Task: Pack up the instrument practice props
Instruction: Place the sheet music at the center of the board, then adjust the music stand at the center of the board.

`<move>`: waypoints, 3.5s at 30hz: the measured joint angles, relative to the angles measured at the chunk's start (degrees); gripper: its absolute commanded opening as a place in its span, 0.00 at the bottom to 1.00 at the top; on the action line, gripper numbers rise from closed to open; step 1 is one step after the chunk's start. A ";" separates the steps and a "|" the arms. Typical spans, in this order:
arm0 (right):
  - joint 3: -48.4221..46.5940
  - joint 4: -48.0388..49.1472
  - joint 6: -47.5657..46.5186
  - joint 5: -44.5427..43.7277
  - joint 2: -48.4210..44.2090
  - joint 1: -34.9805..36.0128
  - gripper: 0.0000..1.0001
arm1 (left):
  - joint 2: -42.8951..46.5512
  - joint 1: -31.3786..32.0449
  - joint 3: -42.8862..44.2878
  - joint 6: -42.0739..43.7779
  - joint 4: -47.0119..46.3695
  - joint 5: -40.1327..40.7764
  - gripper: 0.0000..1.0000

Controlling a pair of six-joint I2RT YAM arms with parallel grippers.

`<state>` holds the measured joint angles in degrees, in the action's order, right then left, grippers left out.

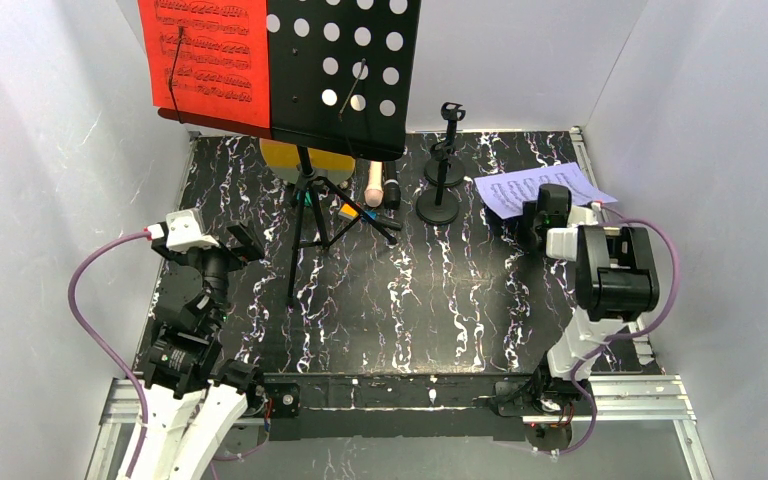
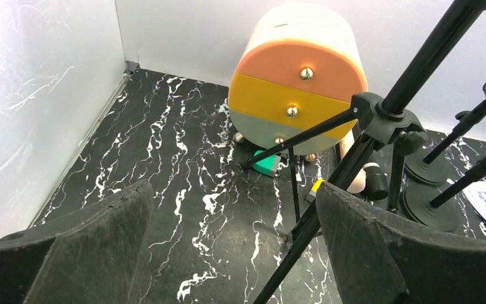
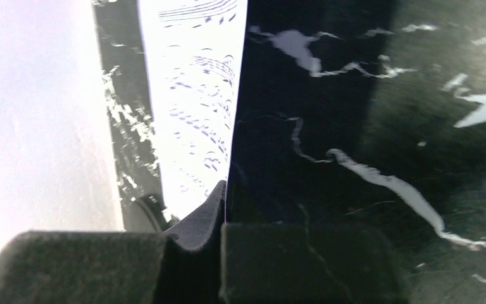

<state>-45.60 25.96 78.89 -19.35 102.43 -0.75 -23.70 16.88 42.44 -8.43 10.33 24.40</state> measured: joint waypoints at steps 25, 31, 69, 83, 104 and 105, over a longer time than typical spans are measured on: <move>-8.55 -3.39 8.13 -2.99 6.67 5.40 0.87 | -3.48 -1.46 -0.83 -0.87 -0.92 -3.06 0.98; -5.66 -3.80 5.75 0.02 3.30 5.88 0.97 | -4.72 -1.68 -0.83 -1.20 -0.94 -4.59 0.98; 2.34 -19.67 -29.88 15.76 -13.00 13.22 0.99 | -19.85 -1.79 -3.43 3.13 -2.73 -20.61 0.98; 11.13 -3.80 -49.31 22.62 -23.69 34.14 0.99 | -34.34 -1.79 -3.82 6.12 -6.97 -30.88 0.60; 17.38 7.54 -56.63 18.82 -25.20 40.22 0.99 | -31.41 12.48 -7.30 -17.27 -6.60 -2.03 0.00; 17.40 7.74 -56.63 18.60 -25.20 40.22 0.99 | -32.44 13.73 -6.21 -18.49 -5.40 0.70 0.00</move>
<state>-28.21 33.69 22.26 -0.75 77.23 39.46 -56.14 30.61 36.23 -26.92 4.93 25.10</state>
